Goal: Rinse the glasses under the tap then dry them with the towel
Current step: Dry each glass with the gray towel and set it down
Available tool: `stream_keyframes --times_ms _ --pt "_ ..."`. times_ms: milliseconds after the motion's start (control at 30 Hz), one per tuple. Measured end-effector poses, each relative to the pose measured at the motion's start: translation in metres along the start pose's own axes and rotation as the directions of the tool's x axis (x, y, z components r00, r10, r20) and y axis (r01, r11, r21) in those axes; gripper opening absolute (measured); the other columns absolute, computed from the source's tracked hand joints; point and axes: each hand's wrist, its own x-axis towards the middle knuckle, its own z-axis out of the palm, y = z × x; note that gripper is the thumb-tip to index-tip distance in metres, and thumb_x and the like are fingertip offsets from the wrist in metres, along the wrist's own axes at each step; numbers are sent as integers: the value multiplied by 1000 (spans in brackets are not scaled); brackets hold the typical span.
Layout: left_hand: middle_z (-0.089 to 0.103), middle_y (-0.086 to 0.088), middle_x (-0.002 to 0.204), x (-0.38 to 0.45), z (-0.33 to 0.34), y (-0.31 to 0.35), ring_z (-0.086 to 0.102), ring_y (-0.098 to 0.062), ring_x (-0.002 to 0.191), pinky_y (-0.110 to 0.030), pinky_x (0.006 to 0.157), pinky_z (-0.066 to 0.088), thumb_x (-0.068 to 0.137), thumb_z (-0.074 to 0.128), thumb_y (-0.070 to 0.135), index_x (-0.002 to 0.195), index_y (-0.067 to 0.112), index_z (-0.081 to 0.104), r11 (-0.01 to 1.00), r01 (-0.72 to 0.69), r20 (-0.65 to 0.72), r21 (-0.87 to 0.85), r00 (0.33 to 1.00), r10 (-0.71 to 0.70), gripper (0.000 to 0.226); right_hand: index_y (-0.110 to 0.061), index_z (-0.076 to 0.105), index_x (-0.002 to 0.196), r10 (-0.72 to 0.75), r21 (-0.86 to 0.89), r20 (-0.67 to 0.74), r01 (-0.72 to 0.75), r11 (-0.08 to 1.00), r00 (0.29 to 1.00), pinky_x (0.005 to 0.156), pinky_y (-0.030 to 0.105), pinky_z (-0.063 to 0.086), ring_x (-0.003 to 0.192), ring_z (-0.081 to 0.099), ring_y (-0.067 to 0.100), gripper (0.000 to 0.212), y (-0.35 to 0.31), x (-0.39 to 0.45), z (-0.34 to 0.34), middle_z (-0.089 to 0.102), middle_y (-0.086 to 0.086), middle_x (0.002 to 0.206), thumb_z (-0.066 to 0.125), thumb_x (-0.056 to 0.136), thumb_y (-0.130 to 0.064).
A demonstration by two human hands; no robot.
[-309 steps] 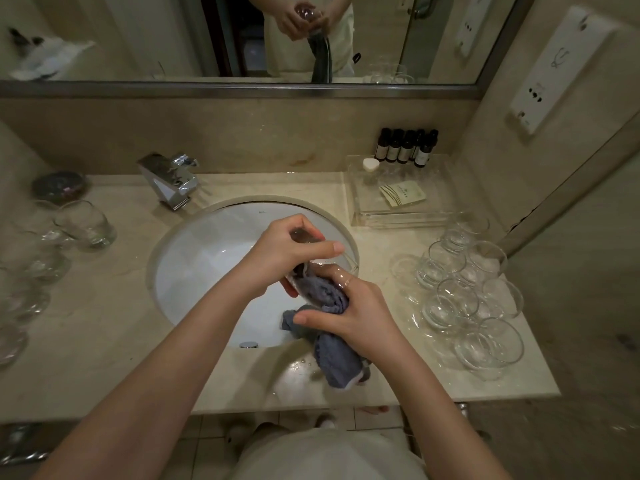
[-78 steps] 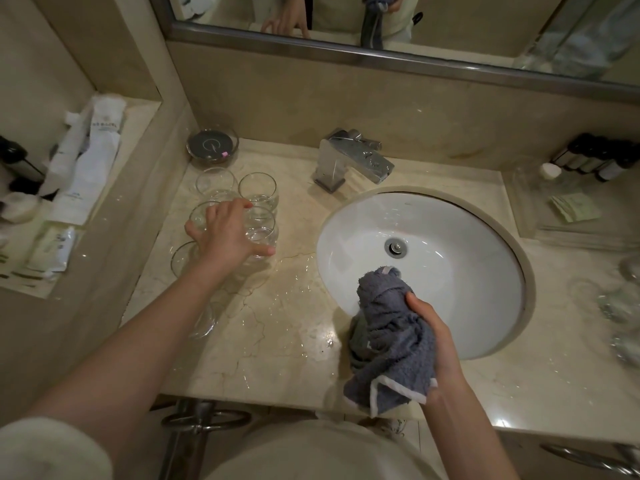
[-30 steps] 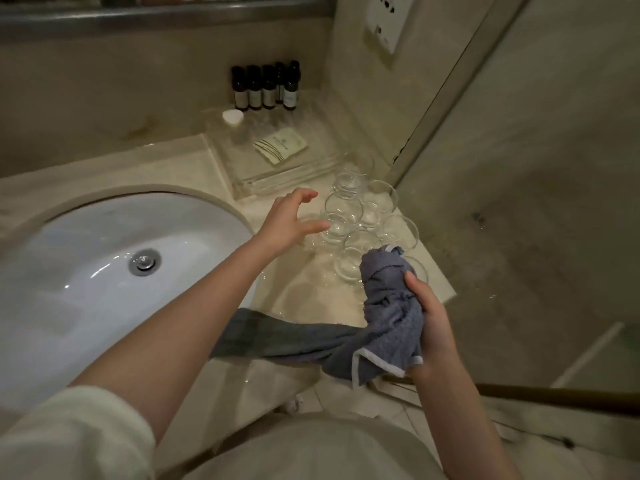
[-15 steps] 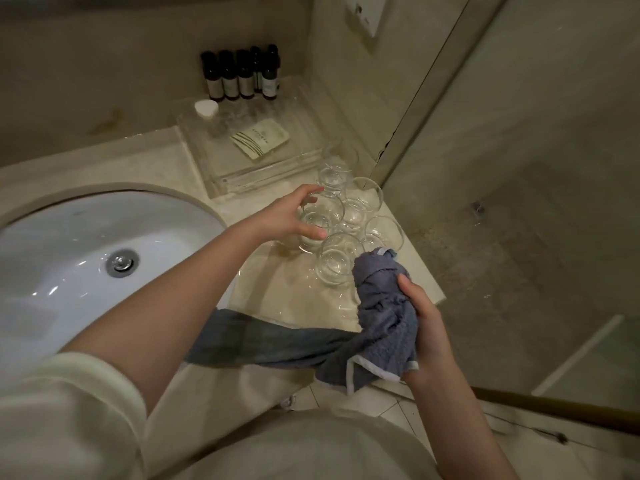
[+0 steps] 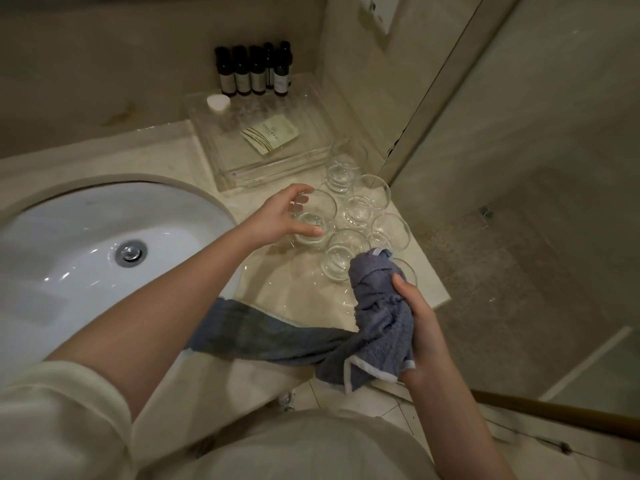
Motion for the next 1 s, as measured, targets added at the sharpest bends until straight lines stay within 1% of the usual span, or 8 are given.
stream_keyframes --times_ms 100,200,367,500,633,800,900,1000 --pt "50 -4 133 -22 -12 -8 52 -19 121 -28 97 45 71 84 14 138 18 45 994 42 -68 -101 996 -49 77 -7 73 86 18 -13 32 -17 1000 999 56 27 55 59 64 21 32 7 1 9 66 11 72 61 74 -34" --pt "52 -5 131 -50 -25 -15 58 -20 117 -25 92 48 72 83 14 136 21 48 974 58 -140 -219 986 -91 73 -6 73 91 5 -43 80 -2 999 997 56 27 57 61 65 21 35 13 4 23 68 12 76 62 73 -34" --pt "63 -7 115 -111 -47 -11 64 -17 103 -28 80 54 52 91 38 116 30 62 917 3 -344 -399 926 -153 71 -5 58 125 -146 -56 204 161 985 968 63 30 56 72 66 21 85 28 8 55 67 10 91 88 53 -39" --pt "68 -6 104 -167 -60 1 68 -27 98 -34 81 57 50 79 47 105 32 66 880 -96 -474 -466 866 -156 59 -13 61 108 -370 -153 360 445 882 857 60 26 54 70 65 15 39 40 2 97 68 6 91 74 72 -18" --pt "70 -7 100 -206 -73 19 70 -23 84 -33 77 54 50 75 50 104 30 68 856 -157 -550 -493 818 -167 58 -22 62 104 -457 -269 551 667 695 698 77 26 52 90 65 13 42 61 -9 137 70 -6 96 71 66 -38" --pt "74 -3 83 -237 -88 32 70 -19 73 -29 71 57 51 74 49 109 24 59 853 -249 -660 -459 738 -140 66 -27 63 106 -484 -265 692 812 520 536 79 20 48 91 63 4 29 89 -29 172 68 -14 97 63 79 -37" --pt "74 -3 80 -252 -93 33 70 -17 70 -23 64 55 53 72 49 108 22 59 852 -286 -703 -439 700 -128 62 -31 62 107 -437 -310 746 843 439 502 79 14 46 90 63 -1 18 99 -38 187 68 -20 96 54 91 -31" --pt "74 -3 80 -264 -99 31 69 -15 68 -22 62 53 54 70 51 108 22 61 849 -293 -722 -441 677 -142 62 -45 56 112 -396 -404 763 855 326 512 83 14 45 97 61 -7 22 109 -42 197 67 -26 102 48 91 -48"
